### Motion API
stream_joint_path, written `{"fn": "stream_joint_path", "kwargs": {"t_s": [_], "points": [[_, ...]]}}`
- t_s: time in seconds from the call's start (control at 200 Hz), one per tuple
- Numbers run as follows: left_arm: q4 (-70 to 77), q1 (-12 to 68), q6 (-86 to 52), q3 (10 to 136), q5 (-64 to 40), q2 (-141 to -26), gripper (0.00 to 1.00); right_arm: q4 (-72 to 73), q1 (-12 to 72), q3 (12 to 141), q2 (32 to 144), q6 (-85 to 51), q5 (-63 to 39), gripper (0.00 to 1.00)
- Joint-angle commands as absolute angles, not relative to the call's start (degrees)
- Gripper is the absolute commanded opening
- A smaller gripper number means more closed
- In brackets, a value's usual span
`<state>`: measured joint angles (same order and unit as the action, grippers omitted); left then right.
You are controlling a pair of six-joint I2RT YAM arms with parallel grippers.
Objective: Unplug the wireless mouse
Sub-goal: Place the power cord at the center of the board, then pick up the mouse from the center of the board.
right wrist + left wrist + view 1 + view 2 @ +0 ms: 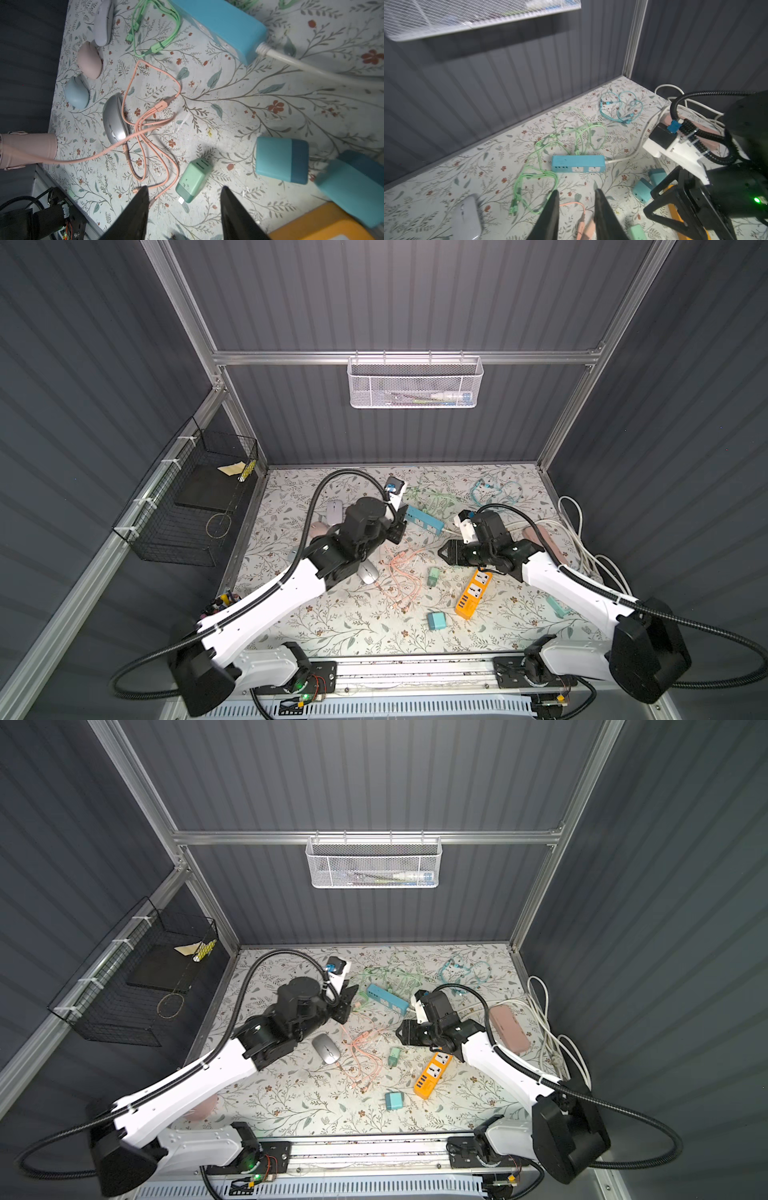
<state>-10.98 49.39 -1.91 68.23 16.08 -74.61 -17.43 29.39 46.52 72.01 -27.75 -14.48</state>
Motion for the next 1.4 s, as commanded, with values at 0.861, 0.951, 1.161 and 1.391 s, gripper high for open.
{"fn": "stream_joint_path", "kwargs": {"t_s": [0.861, 0.951, 1.161, 1.391], "points": [[-40.6, 27.9, -41.0, 54.0, 13.7, -72.0, 0.87, -30.2, 60.4, 76.6, 109.6, -8.3, -6.7, 0.26], [-40.0, 27.9, -40.7, 53.2, 13.1, -71.3, 0.87, -29.9, 60.4, 77.6, 111.2, -8.9, -6.8, 0.25], [-39.4, 27.8, -40.2, 53.1, 13.0, -71.0, 0.87, -31.1, 60.4, 79.7, 114.4, -9.3, -7.0, 0.24], [-38.4, 27.5, -40.7, 51.9, 12.6, -70.1, 0.90, -33.1, 60.4, 81.0, 116.8, -10.3, -3.6, 0.24]]}}
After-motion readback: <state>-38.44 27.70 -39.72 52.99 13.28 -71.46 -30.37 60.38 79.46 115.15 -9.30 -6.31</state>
